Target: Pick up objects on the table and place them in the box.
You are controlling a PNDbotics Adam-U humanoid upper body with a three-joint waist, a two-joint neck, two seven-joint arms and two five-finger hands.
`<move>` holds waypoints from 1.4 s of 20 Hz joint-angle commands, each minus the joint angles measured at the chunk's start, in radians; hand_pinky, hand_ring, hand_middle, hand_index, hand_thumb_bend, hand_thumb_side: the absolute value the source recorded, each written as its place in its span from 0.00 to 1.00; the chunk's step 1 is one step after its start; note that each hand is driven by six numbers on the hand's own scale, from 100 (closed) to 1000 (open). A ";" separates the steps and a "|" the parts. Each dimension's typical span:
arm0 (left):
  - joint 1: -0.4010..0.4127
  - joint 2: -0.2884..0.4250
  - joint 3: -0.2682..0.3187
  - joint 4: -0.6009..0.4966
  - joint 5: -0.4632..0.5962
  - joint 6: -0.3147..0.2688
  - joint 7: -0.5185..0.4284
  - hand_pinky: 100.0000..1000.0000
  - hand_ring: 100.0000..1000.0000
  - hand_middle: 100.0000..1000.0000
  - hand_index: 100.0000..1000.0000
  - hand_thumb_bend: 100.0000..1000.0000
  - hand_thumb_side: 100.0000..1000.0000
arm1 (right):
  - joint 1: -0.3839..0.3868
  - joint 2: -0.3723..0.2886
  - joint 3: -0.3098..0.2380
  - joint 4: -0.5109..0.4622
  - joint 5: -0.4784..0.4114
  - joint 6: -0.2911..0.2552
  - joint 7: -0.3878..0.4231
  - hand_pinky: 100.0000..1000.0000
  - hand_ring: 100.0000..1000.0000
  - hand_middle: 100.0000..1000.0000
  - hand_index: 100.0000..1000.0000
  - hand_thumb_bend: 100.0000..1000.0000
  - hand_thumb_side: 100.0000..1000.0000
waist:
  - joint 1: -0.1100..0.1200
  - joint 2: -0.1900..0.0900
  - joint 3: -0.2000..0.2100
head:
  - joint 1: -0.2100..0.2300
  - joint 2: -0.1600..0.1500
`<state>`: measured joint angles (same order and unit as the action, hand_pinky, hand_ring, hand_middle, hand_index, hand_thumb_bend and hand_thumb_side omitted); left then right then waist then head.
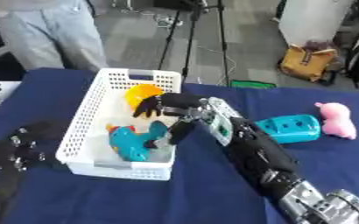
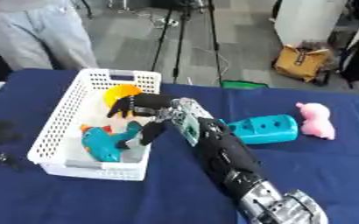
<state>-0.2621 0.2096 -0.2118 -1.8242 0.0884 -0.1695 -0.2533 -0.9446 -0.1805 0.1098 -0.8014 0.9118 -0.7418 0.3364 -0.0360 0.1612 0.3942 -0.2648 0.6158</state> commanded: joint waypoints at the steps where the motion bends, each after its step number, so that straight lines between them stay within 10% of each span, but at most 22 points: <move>1: -0.008 0.006 0.005 -0.017 0.004 -0.002 -0.001 0.41 0.78 0.80 0.72 0.22 0.98 | -0.023 -0.030 -0.017 -0.040 0.002 0.023 -0.037 0.61 0.73 0.84 0.88 0.42 0.57 | 0.004 -0.018 -0.005 | 0.004 -0.005; 3: -0.006 0.007 0.006 -0.016 0.003 -0.002 0.001 0.41 0.78 0.80 0.72 0.22 0.98 | -0.028 -0.048 -0.022 -0.059 -0.019 0.040 -0.056 0.61 0.72 0.84 0.87 0.41 0.57 | 0.002 -0.020 -0.013 | 0.007 -0.005; 4: -0.004 0.008 0.008 -0.014 0.002 -0.002 0.002 0.41 0.78 0.80 0.72 0.22 0.98 | -0.031 -0.060 -0.029 -0.076 -0.041 0.047 -0.072 0.58 0.70 0.81 0.85 0.24 0.58 | 0.000 -0.022 -0.021 | 0.011 -0.004; 17: 0.015 0.027 0.033 0.004 -0.015 -0.005 0.031 0.40 0.78 0.80 0.72 0.22 0.98 | 0.072 -0.237 -0.044 -0.450 -0.559 0.192 -0.134 0.44 0.58 0.69 0.77 0.20 0.46 | -0.012 -0.036 -0.174 | 0.078 -0.015; 28: 0.032 0.039 0.058 0.014 -0.025 -0.006 0.093 0.40 0.79 0.81 0.74 0.21 0.99 | 0.318 -0.382 -0.120 -0.713 -0.839 0.322 -0.149 0.39 0.53 0.64 0.75 0.17 0.45 | 0.006 -0.032 -0.335 | 0.134 -0.015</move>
<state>-0.2253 0.2290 -0.1632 -1.7987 0.0664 -0.1735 -0.1687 -0.6150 -0.5185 0.0080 -1.4719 0.1042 -0.4293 0.1844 -0.0310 0.1397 0.0554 -0.1366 0.6057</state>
